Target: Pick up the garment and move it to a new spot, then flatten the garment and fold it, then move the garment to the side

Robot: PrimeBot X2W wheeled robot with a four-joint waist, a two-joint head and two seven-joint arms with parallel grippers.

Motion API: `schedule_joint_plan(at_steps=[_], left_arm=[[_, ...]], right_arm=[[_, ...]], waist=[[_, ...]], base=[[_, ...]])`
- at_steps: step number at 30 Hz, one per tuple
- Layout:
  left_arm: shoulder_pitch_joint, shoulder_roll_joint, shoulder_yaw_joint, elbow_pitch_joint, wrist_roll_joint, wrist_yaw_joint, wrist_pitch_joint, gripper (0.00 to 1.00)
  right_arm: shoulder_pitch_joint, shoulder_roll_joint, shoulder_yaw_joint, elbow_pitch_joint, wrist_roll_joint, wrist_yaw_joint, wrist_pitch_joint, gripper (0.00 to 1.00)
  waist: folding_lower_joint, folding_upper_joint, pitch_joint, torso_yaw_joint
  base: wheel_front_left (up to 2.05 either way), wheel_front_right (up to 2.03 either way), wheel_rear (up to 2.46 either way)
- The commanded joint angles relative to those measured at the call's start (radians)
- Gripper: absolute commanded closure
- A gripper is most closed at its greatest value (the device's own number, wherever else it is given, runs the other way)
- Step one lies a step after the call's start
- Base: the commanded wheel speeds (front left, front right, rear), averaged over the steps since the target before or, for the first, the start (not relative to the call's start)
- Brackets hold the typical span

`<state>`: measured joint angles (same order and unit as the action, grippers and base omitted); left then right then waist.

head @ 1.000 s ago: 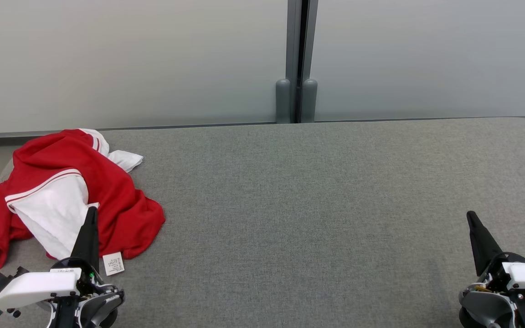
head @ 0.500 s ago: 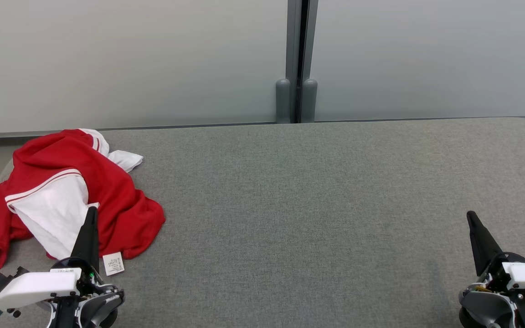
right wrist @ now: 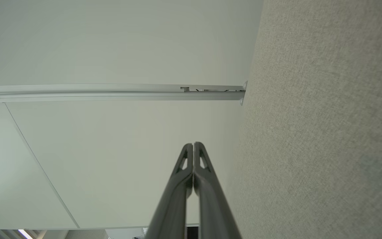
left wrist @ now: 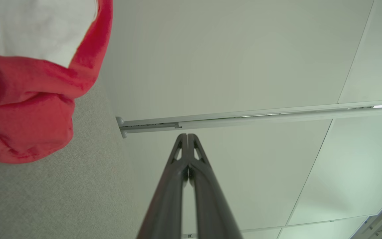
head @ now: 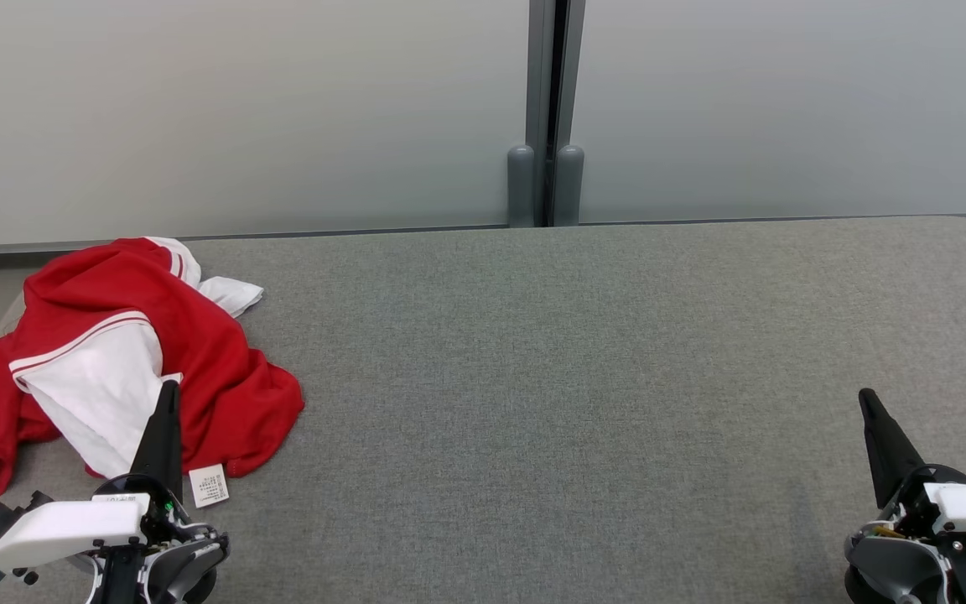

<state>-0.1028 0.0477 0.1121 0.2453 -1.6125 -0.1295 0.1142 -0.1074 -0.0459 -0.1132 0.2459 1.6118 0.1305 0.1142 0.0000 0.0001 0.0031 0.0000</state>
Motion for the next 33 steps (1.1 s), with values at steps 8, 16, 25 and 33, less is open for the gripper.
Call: schedule_joint_plan(at_steps=[8,16,25,33], left_arm=[[-0.015,0.005,0.004,0.0,-0.001,-0.004,0.002,1.0],[-0.015,0.005,0.004,0.0,-0.001,-0.004,0.002,1.0],[0.019,-0.005,-0.018,0.008,0.006,0.0,-0.025,0.0],[0.028,-0.004,-0.035,-0.005,0.072,0.0,-0.064,0.0]], right_arm=[[-0.004,-0.009,-0.001,-0.002,0.002,0.0,0.003,1.0],[-0.004,-0.009,-0.001,-0.002,0.002,0.0,0.003,1.0],[0.017,0.006,0.014,0.005,-0.009,0.0,-0.024,0.0],[0.023,0.001,0.029,-0.011,-0.125,0.0,-0.064,0.0]], waist=[[0.0,-0.0001,0.0,0.0],[0.0,-0.0001,0.0,0.0],[0.0,-0.0001,0.0,0.0],[0.0,-0.0001,0.001,-0.002]], base=[[0.0,0.0,0.0],[0.0,0.0,0.0],[0.0,0.0,0.0],[0.0,0.0,0.0]])
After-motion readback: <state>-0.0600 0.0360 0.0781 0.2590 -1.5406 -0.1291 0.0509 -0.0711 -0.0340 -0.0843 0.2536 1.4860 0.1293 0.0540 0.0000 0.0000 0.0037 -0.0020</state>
